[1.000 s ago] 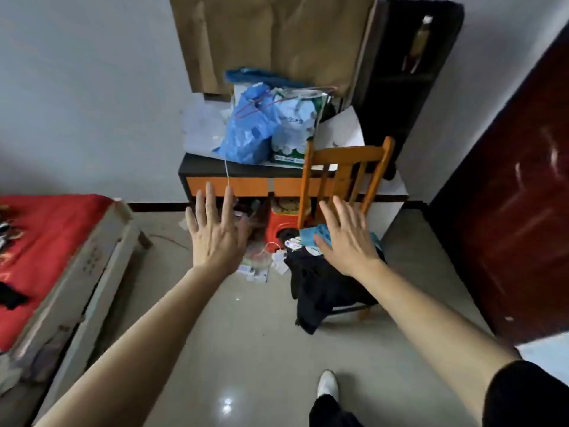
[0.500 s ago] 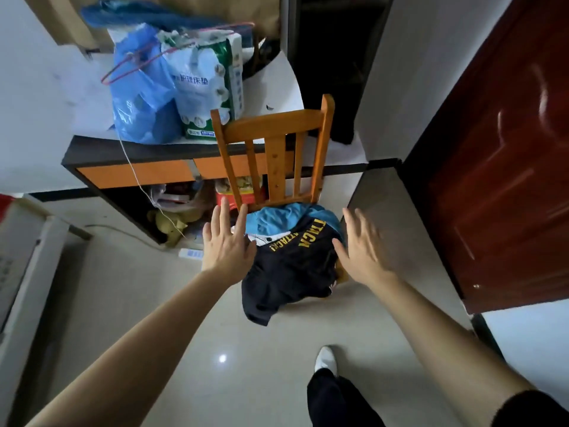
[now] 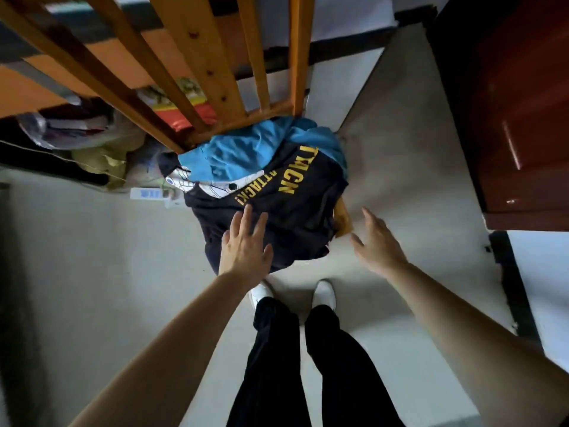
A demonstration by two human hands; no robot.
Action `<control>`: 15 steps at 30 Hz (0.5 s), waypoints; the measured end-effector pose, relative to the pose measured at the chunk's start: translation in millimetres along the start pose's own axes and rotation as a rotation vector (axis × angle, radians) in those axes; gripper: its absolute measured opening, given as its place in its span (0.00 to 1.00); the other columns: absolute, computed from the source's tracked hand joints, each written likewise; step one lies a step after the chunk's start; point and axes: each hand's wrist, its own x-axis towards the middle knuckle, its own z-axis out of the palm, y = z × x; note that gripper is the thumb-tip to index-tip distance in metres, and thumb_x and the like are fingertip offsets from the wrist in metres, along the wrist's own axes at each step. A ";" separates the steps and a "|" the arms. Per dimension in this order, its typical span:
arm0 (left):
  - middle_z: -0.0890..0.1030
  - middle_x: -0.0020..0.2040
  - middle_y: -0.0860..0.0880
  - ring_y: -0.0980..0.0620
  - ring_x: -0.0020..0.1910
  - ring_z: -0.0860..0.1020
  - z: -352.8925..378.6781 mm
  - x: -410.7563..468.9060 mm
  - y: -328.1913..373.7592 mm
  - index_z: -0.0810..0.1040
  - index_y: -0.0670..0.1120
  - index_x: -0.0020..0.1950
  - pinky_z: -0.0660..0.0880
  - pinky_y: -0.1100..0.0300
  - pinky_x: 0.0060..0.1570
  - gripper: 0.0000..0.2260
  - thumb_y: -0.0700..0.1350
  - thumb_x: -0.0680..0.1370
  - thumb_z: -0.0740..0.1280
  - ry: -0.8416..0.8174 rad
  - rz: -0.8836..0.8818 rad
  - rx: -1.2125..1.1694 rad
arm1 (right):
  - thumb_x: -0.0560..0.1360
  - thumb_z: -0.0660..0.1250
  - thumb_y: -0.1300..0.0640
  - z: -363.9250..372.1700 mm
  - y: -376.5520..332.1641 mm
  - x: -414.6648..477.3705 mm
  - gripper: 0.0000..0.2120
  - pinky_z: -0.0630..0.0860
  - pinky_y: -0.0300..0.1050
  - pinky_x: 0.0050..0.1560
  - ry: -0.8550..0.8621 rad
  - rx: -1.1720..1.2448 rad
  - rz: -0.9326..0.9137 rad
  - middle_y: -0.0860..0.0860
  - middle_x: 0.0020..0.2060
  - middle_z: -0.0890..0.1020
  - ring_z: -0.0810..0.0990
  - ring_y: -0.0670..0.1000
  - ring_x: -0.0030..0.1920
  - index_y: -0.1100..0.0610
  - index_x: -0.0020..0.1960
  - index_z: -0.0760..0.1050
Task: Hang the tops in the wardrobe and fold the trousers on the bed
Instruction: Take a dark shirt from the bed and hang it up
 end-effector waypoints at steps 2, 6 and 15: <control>0.48 0.81 0.47 0.44 0.79 0.48 37.6 27.7 -11.0 0.52 0.54 0.80 0.58 0.43 0.72 0.33 0.54 0.78 0.63 -0.078 0.021 0.030 | 0.81 0.63 0.51 37.1 9.0 21.5 0.31 0.68 0.54 0.69 -0.033 0.127 0.107 0.60 0.73 0.67 0.70 0.60 0.71 0.58 0.79 0.54; 0.46 0.81 0.53 0.47 0.80 0.45 96.1 68.4 -39.4 0.50 0.58 0.80 0.60 0.41 0.70 0.34 0.60 0.78 0.62 -0.303 -0.011 0.056 | 0.80 0.64 0.47 106.2 13.7 56.8 0.29 0.68 0.42 0.59 -0.057 0.330 0.250 0.55 0.67 0.76 0.76 0.57 0.66 0.58 0.76 0.61; 0.52 0.81 0.55 0.50 0.80 0.49 123.6 77.0 -60.5 0.57 0.59 0.79 0.67 0.49 0.66 0.24 0.53 0.83 0.58 -0.186 0.070 0.113 | 0.79 0.62 0.41 155.8 -4.4 87.7 0.14 0.67 0.45 0.43 0.142 0.358 0.369 0.46 0.40 0.76 0.72 0.52 0.41 0.52 0.53 0.69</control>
